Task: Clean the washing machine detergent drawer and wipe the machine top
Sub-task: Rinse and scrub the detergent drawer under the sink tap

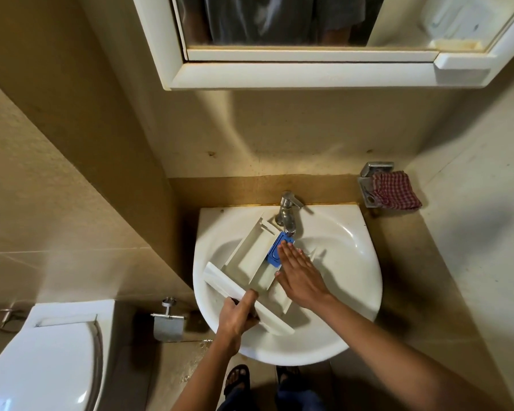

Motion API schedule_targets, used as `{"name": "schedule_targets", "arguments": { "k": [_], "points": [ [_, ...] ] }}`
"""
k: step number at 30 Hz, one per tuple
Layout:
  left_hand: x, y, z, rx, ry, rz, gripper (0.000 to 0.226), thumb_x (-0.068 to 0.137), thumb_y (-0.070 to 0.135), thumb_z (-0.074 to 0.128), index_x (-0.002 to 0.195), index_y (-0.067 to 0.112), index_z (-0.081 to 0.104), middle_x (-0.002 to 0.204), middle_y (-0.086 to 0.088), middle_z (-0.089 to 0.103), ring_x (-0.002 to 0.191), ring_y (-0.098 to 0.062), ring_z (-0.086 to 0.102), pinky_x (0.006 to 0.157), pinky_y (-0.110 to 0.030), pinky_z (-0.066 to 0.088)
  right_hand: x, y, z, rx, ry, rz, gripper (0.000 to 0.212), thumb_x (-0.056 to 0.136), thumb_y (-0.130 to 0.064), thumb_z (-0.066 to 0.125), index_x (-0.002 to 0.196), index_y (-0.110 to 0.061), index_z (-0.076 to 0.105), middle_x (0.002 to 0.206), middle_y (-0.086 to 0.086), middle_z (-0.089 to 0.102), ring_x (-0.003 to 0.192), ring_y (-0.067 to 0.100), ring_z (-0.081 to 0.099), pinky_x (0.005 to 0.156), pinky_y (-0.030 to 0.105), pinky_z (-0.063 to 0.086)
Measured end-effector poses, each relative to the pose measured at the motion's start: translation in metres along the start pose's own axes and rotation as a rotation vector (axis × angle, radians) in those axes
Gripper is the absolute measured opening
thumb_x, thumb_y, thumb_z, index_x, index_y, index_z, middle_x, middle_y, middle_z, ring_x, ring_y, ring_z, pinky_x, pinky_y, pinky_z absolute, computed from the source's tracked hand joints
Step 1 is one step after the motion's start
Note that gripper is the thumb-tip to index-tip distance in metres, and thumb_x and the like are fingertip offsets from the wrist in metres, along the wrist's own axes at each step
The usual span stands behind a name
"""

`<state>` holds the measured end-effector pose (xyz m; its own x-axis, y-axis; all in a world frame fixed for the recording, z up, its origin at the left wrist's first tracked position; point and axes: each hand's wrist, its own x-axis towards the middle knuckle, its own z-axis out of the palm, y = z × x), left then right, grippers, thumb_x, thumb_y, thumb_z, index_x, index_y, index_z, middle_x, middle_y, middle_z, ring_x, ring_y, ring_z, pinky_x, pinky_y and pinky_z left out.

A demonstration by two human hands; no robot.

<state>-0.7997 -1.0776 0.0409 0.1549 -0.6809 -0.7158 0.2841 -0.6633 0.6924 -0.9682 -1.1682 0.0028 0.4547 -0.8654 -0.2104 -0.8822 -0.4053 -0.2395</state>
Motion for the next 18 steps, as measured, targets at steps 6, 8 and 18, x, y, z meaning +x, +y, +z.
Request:
{"name": "schedule_targets", "arguments": {
  "k": [6,8,18],
  "points": [
    [-0.004,0.002,0.003,-0.004,0.019,-0.012,0.035,0.063,0.029,0.067,0.088,0.004,0.064,0.082,-0.016,0.062,0.083,-0.031,0.065,0.08,-0.051,0.059,-0.001,-0.01,0.01,-0.036,0.057,-0.054,0.064,0.098,-0.041,0.018,0.14,0.003,0.039,0.147,0.017,0.039,0.139,0.029,0.031,0.118,0.04,0.019],
    [-0.003,0.002,0.003,-0.021,0.025,-0.03,0.043,0.063,0.028,0.067,0.097,0.002,0.064,0.084,-0.015,0.065,0.088,-0.033,0.067,0.079,-0.048,0.06,0.002,0.002,0.006,-0.02,0.052,-0.024,0.07,0.098,-0.046,0.007,0.145,0.0,0.03,0.153,0.014,0.029,0.143,0.028,0.019,0.119,0.041,0.016],
    [-0.011,0.002,0.001,-0.027,0.031,-0.039,0.044,0.065,0.031,0.068,0.096,-0.001,0.067,0.09,-0.021,0.071,0.088,-0.034,0.07,0.076,-0.044,0.061,0.003,-0.005,-0.002,0.123,0.005,-0.18,0.088,0.088,-0.061,-0.011,0.151,-0.005,0.016,0.158,0.009,0.015,0.147,0.018,0.007,0.12,0.031,0.0]
  ]
}}
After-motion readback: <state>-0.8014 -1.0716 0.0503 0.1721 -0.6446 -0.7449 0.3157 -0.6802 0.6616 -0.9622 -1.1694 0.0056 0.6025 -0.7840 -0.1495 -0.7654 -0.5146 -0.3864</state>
